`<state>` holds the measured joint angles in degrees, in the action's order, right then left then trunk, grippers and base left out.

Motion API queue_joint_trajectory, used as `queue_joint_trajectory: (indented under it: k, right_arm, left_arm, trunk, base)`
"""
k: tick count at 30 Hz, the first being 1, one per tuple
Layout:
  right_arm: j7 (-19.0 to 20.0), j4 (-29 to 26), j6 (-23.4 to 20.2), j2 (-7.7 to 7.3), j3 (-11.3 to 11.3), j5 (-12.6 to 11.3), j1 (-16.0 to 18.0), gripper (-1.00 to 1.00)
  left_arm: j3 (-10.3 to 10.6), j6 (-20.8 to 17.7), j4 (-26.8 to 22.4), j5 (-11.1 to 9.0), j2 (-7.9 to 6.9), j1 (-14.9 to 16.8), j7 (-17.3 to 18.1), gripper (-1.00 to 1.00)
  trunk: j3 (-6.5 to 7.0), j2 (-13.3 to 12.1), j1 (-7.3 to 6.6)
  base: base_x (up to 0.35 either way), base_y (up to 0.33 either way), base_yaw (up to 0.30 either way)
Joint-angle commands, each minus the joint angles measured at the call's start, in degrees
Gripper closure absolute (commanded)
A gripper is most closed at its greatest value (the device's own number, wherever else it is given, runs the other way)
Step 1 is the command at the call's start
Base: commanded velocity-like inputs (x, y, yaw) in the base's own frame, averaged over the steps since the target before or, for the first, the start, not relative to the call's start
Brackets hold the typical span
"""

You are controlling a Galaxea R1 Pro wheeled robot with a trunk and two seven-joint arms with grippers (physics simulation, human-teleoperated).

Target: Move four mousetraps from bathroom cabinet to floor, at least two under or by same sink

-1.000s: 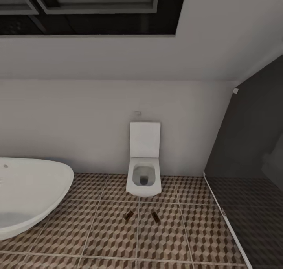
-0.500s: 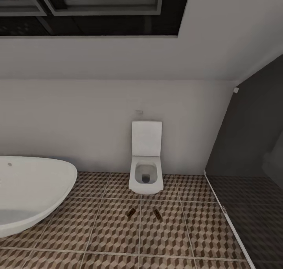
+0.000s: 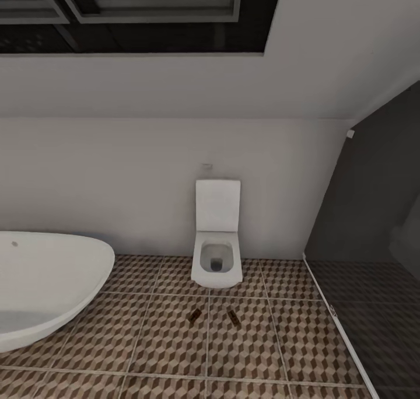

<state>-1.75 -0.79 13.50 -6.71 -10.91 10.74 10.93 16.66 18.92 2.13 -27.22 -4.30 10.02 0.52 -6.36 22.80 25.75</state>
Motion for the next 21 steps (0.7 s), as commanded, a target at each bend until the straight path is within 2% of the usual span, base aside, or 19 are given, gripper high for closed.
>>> queue_joint_trajectory:
  k: [1, 21]
  right_arm:
    - [-0.2, 0.1, 0.2, 0.00, -0.4, 0.6, 0.1, -1.00]
    - [-0.2, 0.1, 0.2, 0.21, -0.4, 0.6, 0.1, -1.00]
  left_arm:
    - [0.5, 0.3, 0.2, -0.4, 0.02, 0.1, 0.0, -1.00]
    - [0.5, 0.3, 0.2, -0.4, 0.00, 0.1, 0.1, -1.00]
  trunk:
    - [-0.12, 0.1, 0.03]
    - [-0.12, 0.1, 0.03]
  base:
    - [0.000, 0.000, 0.000]
    - [0.000, 0.000, 0.000]
